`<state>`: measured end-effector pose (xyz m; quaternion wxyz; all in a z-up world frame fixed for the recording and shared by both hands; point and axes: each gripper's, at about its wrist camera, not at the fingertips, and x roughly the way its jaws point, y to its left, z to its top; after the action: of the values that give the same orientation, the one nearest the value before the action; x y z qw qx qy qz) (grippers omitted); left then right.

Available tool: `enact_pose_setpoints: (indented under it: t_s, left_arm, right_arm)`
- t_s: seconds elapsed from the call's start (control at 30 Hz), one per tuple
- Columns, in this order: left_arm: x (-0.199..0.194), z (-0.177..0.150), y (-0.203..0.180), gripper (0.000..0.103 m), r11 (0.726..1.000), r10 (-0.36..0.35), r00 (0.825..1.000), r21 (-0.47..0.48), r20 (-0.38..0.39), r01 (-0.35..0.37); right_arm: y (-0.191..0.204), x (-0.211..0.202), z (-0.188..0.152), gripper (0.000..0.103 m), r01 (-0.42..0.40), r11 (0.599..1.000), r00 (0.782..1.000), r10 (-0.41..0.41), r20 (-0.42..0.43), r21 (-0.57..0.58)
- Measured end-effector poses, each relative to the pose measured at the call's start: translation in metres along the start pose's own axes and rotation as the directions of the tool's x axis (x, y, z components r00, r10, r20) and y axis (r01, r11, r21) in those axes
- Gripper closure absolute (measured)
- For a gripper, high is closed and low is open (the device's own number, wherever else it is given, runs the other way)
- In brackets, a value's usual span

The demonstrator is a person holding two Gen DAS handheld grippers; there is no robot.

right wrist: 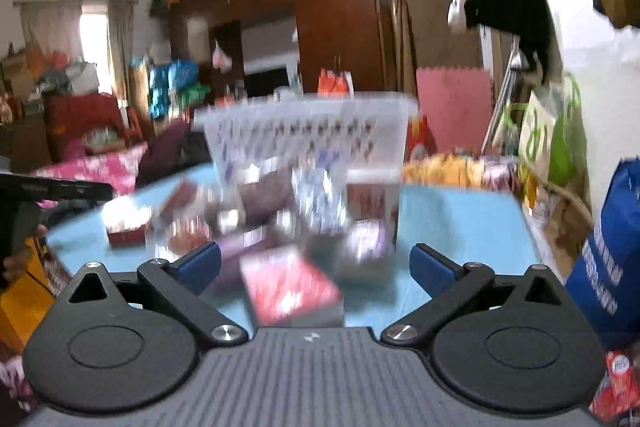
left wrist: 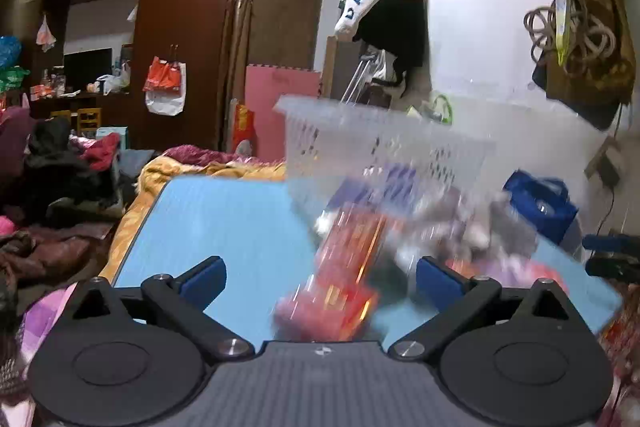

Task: Organize objects
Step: 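Grasp the pink tissue pack with the right gripper while the left gripper grasps the red box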

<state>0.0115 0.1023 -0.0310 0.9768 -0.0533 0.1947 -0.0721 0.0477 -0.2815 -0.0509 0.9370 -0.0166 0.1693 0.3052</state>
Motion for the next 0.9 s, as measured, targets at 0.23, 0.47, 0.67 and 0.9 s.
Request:
enact_pose_setpoints:
  t_s: [0.23,0.47,0.67,0.9]
  left_arm:
    - [0.014,-0.01,0.011,0.008,0.998,-0.046,0.998,0.05,-0.041,0.048]
    - [0.029,-0.019,0.002,0.012,0.991,-0.081,0.994,0.101,-0.076,0.089]
    - [0.031,-0.027,-0.008,0.038,0.988,-0.033,0.998,0.152,-0.049,0.04]
    - [0.011,-0.023,-0.017,0.039,0.986,-0.084,0.996,0.146,0.017,0.081]
  right_arm:
    - [0.019,0.026,-0.009,0.021,0.007,0.996,0.997,-0.015,-0.079,-0.09]
    - [0.009,0.031,-0.026,0.024,-0.044,0.998,0.992,0.038,-0.119,-0.049]
    - [0.003,0.02,-0.03,0.04,-0.064,0.998,0.994,0.061,-0.086,-0.028]
    - [-0.005,-0.006,-0.025,0.042,-0.063,0.998,0.998,0.063,0.013,0.007]
